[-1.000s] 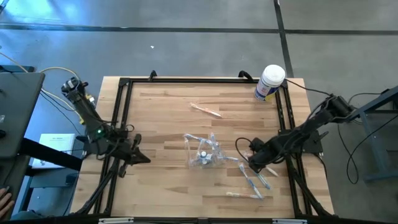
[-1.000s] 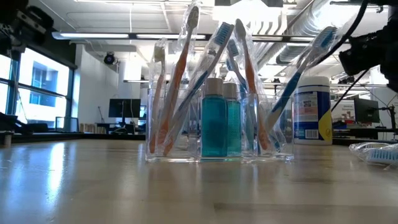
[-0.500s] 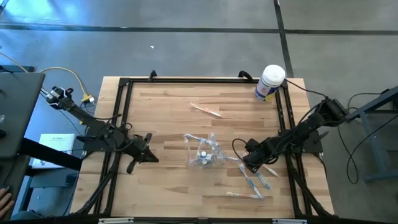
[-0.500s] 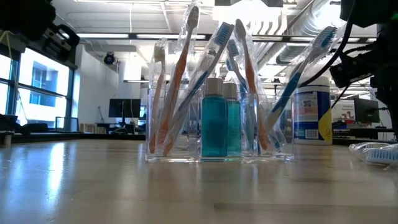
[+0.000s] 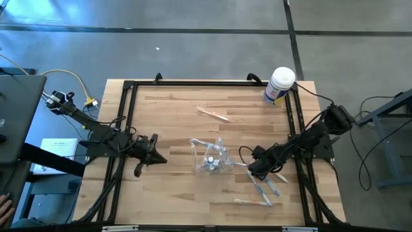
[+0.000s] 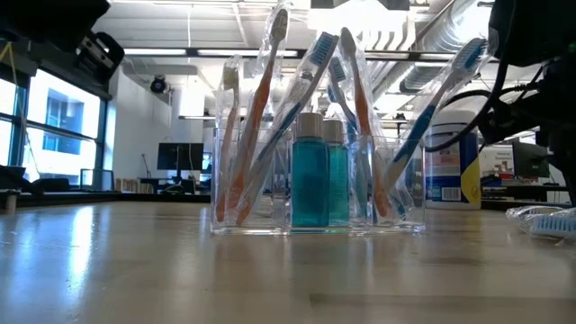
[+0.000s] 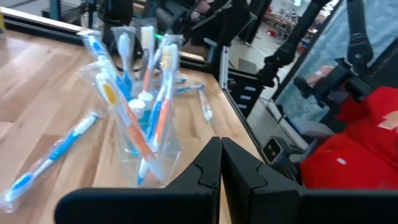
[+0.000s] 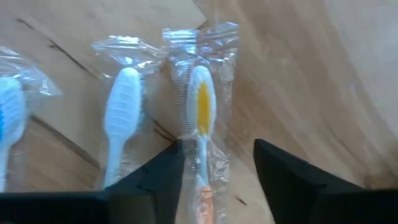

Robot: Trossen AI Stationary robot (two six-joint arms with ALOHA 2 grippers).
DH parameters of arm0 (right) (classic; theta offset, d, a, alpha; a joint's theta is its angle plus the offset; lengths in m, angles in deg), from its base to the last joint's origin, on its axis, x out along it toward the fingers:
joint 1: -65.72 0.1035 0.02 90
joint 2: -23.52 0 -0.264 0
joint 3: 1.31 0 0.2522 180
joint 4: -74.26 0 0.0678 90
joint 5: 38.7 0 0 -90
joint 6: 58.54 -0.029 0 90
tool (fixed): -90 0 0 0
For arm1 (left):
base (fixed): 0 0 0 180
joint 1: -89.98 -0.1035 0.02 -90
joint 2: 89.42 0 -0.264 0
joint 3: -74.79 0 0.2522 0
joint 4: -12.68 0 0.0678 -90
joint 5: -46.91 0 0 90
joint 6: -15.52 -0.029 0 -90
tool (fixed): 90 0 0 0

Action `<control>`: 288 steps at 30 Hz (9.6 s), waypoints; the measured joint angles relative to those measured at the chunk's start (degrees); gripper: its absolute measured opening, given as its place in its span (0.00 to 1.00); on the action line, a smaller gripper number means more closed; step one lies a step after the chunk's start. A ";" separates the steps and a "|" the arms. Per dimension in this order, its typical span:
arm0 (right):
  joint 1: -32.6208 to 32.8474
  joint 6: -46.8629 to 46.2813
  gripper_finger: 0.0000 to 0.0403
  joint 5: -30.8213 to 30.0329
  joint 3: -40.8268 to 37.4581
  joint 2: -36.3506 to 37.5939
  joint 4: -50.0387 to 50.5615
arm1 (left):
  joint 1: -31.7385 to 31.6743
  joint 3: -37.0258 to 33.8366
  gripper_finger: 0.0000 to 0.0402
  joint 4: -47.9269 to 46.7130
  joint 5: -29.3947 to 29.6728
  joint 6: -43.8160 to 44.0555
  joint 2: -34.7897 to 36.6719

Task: Pick & Place toothbrushing station
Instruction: Put the orange toothbrush into the transparent organizer, then put the blue toothbrush into the transparent organizer

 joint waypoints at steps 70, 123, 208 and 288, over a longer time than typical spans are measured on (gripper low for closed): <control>7.04 68.85 0.01 -52.19 4.05 -0.52 -80.26 | 0.10 0.00 0.39 8.54 1.36 1.51 -11.68; 7.93 37.72 0.34 -55.20 0.31 -2.03 -62.73 | 0.08 0.02 0.38 11.39 1.45 -0.07 -13.20; 13.40 50.53 0.65 -46.46 0.31 13.94 -68.99 | -40.68 3.20 0.29 63.71 -26.87 -20.02 -78.49; 11.47 34.39 0.65 -9.44 0.27 7.81 -75.75 | 13.06 50.36 0.00 24.51 32.00 -118.02 -69.18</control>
